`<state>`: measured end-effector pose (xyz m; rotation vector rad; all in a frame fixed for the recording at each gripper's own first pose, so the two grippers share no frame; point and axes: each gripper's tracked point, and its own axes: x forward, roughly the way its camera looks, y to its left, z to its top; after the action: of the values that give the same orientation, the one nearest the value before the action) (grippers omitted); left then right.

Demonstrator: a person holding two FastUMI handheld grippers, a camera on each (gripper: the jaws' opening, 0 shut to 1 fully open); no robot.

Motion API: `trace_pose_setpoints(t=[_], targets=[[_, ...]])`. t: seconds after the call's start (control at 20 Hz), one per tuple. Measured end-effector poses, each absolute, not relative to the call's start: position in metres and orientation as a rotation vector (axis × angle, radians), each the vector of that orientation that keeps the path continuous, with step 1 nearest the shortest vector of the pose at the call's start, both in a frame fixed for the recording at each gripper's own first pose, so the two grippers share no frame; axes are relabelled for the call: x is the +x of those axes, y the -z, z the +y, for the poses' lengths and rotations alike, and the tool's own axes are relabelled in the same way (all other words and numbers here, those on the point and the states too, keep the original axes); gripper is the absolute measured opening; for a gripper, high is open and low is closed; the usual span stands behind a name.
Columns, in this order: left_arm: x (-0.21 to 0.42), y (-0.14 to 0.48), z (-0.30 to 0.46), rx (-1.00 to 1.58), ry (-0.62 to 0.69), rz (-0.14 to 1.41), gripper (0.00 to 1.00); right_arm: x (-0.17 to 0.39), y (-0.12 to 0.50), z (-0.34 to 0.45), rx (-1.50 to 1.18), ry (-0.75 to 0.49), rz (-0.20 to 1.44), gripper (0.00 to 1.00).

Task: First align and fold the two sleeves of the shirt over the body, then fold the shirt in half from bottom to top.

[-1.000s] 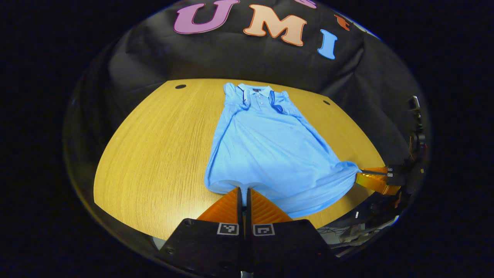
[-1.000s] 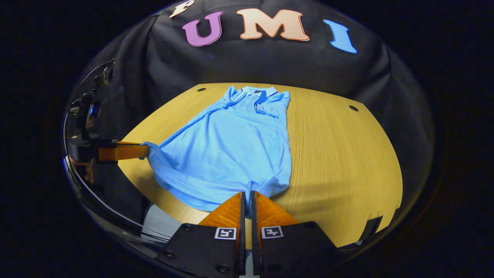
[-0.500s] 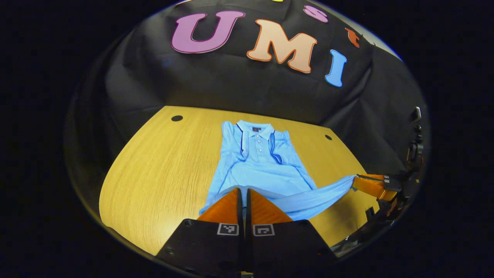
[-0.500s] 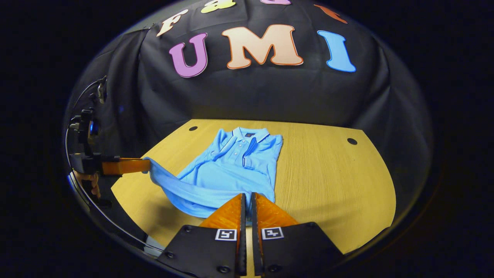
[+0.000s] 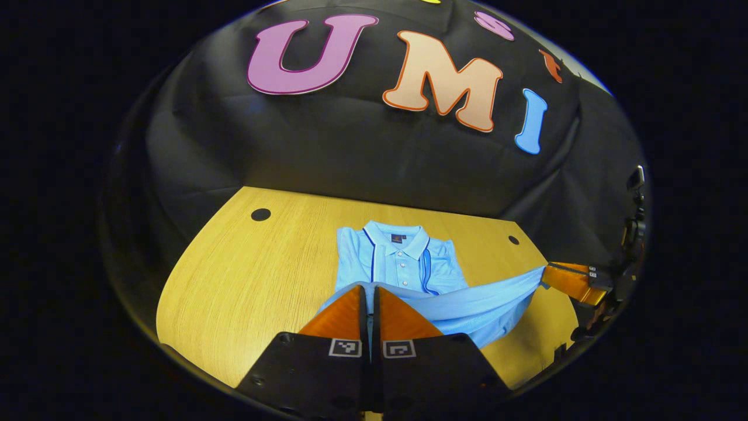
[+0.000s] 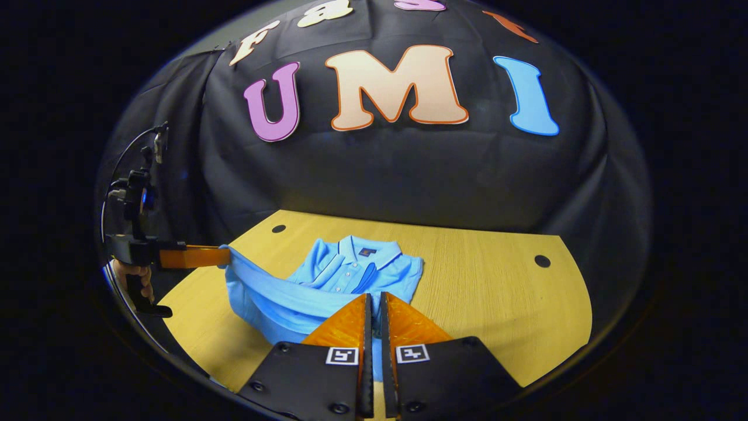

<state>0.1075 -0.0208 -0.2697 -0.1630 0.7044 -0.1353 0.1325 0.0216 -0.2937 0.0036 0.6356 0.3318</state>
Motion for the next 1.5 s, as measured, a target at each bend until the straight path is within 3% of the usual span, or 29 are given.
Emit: trace_pose_setpoints(t=[0.65, 1.15, 1.2, 1.25, 1.3, 1.35, 1.4, 1.45, 1.5], targets=[[0.243, 0.331, -0.014, -0.144, 0.104, 0.707, 0.0, 0.27, 0.368, 0.017, 0.077, -0.238, 0.623, 0.09], [0.28, 0.41, 0.006, -0.101, 0.006, 0.785, 0.0, 0.316, 0.439, 0.007, 0.052, -0.173, 0.656, 0.08], [0.28, 0.41, 0.007, -0.107, -0.008, 0.778, 0.07, 0.316, 0.432, 0.007, 0.048, -0.179, 0.645, 0.08], [0.281, 0.404, 0.01, -0.115, -0.026, 0.765, 0.36, 0.314, 0.424, 0.008, 0.044, -0.187, 0.633, 0.09], [0.277, 0.392, 0.015, -0.116, -0.046, 0.748, 0.65, 0.313, 0.415, 0.008, 0.03, -0.193, 0.613, 0.34], [0.276, 0.38, 0.014, -0.129, -0.054, 0.726, 0.94, 0.31, 0.399, 0.008, 0.022, -0.197, 0.581, 0.46], [0.275, 0.359, 0.013, -0.136, -0.058, 0.677, 0.93, 0.306, 0.376, 0.007, 0.022, -0.199, 0.538, 0.68], [0.271, 0.336, 0.01, -0.136, -0.053, 0.623, 0.97, 0.298, 0.346, 0.008, 0.03, -0.199, 0.482, 0.75], [0.265, 0.307, 0.009, -0.12, -0.045, 0.565, 0.96, 0.288, 0.32, 0.007, 0.036, -0.197, 0.435, 0.93]])
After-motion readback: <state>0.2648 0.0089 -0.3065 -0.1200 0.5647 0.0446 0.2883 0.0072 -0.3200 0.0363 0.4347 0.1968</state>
